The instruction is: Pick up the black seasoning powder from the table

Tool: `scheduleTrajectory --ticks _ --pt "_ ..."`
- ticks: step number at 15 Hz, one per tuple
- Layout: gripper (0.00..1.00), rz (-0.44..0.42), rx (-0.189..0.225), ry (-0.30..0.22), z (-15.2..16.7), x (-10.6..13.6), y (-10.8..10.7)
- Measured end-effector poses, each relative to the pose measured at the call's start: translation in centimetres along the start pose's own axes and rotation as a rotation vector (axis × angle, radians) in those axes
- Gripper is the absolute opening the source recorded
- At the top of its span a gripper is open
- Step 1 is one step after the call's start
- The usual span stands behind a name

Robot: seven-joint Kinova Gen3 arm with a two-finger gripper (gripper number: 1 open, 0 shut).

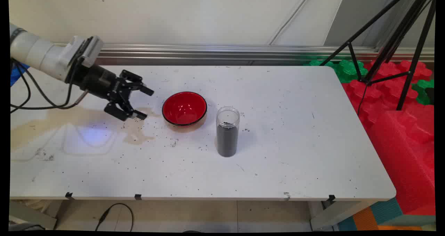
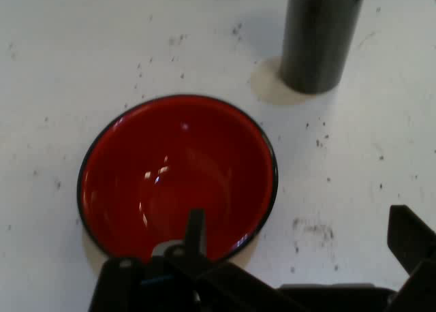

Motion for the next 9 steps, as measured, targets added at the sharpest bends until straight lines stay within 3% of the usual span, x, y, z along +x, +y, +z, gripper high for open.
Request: scheduleTrajectory --ticks 9 --pt "1.00 0.076 -0.061 0.069 3.9 2.0 -0.8"
